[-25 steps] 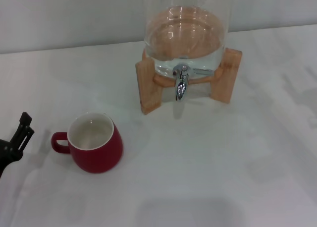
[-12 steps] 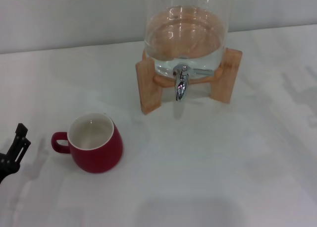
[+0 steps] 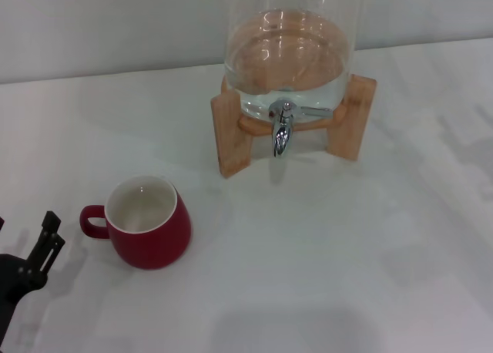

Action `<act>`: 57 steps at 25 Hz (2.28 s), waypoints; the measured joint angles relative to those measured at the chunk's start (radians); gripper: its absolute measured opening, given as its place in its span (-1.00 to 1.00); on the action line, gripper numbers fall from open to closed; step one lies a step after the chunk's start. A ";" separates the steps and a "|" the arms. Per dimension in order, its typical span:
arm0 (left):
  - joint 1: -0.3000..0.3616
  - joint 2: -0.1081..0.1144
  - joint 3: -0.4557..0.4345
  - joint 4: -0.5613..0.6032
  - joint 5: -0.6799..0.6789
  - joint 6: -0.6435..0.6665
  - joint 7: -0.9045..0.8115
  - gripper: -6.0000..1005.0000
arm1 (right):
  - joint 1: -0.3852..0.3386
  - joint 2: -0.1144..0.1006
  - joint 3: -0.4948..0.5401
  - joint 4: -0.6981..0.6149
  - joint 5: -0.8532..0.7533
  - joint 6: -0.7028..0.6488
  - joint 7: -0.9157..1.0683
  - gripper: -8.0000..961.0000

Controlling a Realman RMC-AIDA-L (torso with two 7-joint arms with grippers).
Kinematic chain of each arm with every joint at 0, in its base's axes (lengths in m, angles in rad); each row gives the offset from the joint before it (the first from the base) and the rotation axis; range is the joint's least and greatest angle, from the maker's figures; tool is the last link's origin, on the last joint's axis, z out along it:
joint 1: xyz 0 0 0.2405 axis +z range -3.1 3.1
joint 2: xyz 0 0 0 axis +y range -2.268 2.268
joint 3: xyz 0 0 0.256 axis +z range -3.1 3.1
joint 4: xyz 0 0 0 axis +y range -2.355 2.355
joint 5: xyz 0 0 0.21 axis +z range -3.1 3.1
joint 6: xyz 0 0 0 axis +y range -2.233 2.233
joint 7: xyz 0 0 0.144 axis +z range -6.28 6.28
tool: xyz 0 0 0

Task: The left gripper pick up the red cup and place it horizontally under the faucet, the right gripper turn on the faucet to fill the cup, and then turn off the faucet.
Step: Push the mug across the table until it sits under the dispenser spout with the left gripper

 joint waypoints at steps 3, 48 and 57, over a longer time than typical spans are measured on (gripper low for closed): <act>0.009 0.000 0.011 -0.012 0.000 0.000 0.002 0.73 | 0.000 0.000 0.000 0.000 0.000 0.000 0.000 0.61; 0.012 -0.004 0.054 -0.032 -0.003 -0.054 0.017 0.73 | 0.000 0.000 0.000 -0.007 0.000 -0.016 0.001 0.61; 0.010 -0.003 0.062 -0.031 -0.010 -0.074 0.014 0.73 | 0.000 0.000 0.000 -0.008 0.000 -0.024 0.002 0.61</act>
